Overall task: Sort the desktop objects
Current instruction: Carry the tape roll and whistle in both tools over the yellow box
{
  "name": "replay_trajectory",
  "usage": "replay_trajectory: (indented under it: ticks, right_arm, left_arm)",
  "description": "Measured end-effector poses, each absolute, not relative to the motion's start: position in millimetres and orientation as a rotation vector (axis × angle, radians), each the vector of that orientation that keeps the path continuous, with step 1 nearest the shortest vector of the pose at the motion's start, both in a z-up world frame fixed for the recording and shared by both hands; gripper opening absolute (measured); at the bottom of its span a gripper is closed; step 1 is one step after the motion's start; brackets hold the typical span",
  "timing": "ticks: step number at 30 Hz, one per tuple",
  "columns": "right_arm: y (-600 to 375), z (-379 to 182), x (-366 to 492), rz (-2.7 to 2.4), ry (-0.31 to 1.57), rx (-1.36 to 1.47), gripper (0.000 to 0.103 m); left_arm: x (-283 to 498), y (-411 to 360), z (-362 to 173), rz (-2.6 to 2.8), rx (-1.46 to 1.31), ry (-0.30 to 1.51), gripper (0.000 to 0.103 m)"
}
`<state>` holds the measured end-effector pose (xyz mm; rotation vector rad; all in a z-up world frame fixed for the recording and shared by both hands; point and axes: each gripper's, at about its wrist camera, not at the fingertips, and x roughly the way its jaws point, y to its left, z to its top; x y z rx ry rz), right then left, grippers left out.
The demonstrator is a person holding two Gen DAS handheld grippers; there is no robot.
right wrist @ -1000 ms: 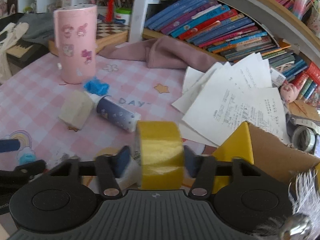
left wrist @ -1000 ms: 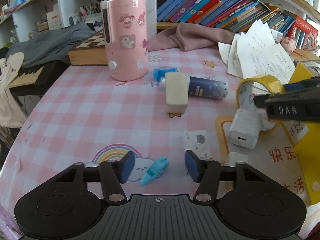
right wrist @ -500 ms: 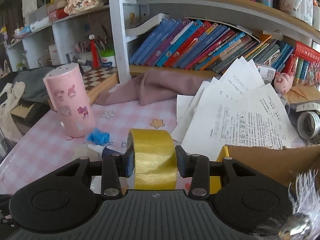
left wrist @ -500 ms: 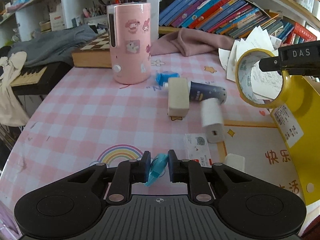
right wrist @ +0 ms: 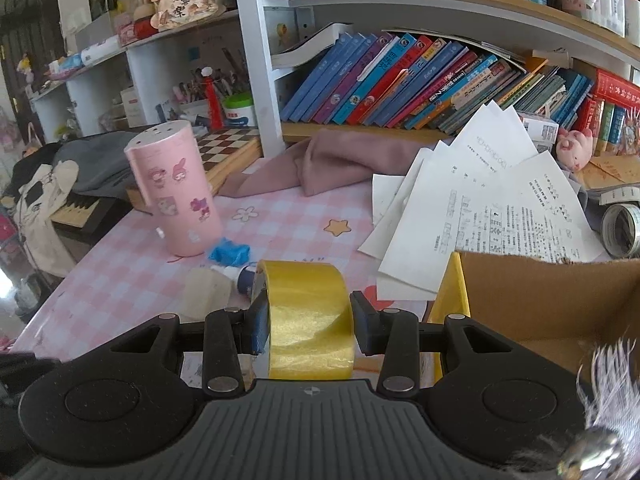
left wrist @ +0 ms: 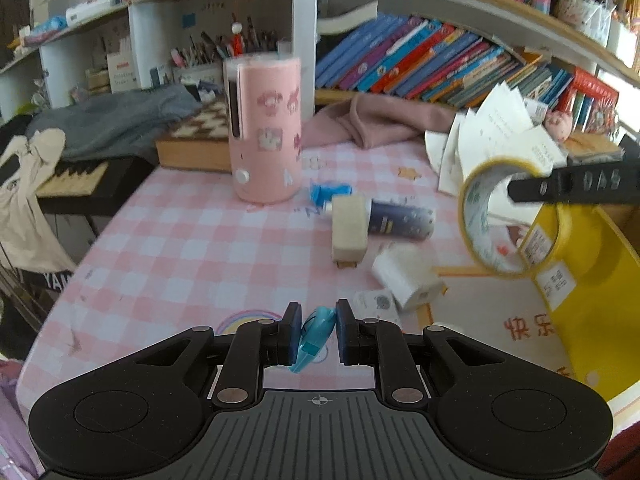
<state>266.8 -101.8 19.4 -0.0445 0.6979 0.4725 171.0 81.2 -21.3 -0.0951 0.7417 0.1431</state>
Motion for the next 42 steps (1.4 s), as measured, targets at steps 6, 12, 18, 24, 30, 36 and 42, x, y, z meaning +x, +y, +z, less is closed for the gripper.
replay_trajectory:
  ticks: [6,12,18,24,30,36,42]
  right_arm:
    - [-106,28,253,0.500,0.715,-0.009,0.038]
    - [-115,40,225,0.556,0.745,-0.016,0.038]
    - [-121,38,189,0.554,0.783,-0.008,0.038]
    - [-122,37,144,0.548,0.780,-0.020,0.038]
    - [-137,32,98,0.490,0.792,-0.003,0.038]
    - [-158,28,52,0.411,0.788,-0.017,0.038]
    - [-193,30,28,0.286,0.798,0.045,0.038]
  left_arm:
    - [149,85,9,0.142,-0.124,0.667,0.017]
    - [122,85,31,0.103,-0.165,0.621,0.017]
    - [94,85,42,0.064,-0.213,0.593,0.017]
    - [58,80,37,0.021,-0.215,0.602,0.017]
    - [21,75,30,-0.015,-0.222,0.617,0.017]
    - [4,63,26,-0.083,-0.223,0.643,0.017]
    - [6,33,29,-0.223,-0.165,0.652,0.017]
